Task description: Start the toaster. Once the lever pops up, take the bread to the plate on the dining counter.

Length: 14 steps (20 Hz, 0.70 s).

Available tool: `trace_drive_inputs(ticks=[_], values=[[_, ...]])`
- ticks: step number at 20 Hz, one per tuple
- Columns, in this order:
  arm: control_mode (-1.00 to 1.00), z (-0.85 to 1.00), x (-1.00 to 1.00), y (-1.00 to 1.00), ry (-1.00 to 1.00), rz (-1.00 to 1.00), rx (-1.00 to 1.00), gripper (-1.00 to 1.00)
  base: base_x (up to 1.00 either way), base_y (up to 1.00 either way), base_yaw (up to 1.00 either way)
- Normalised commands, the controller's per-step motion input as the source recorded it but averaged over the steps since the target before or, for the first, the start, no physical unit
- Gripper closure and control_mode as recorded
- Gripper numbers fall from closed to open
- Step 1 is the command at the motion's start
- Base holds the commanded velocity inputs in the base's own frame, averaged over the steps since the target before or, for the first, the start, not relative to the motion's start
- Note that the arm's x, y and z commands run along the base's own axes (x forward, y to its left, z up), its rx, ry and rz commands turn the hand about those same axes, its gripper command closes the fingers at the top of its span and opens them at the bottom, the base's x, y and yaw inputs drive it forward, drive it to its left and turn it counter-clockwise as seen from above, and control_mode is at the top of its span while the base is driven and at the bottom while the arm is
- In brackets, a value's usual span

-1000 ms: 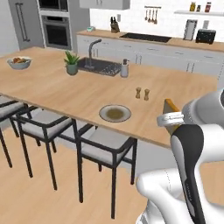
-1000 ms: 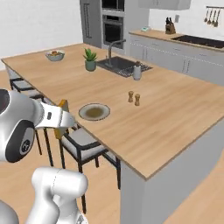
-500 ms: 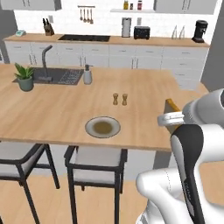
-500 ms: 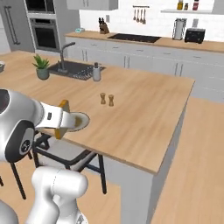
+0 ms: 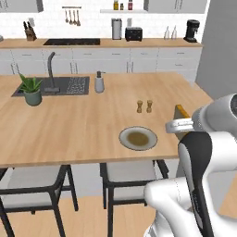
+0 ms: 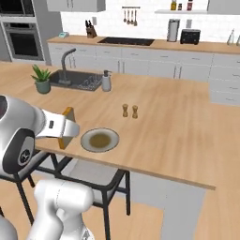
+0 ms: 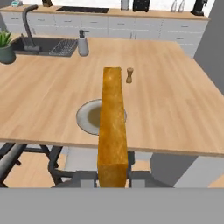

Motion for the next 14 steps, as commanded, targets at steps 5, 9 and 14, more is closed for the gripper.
trace_drive_inputs(ticks=[5, 9, 14], values=[[1.00, 0.00, 0.00, 0.00, 0.00, 0.00, 0.00, 1.00, 0.32, 0.38, -0.20], [1.00, 0.00, 0.00, 0.00, 0.00, 0.00, 0.00, 1.00, 0.15, 0.57, -0.27], [1.00, 0.00, 0.00, 0.00, 0.00, 0.00, 0.00, 1.00, 0.10, 0.43, -0.22]])
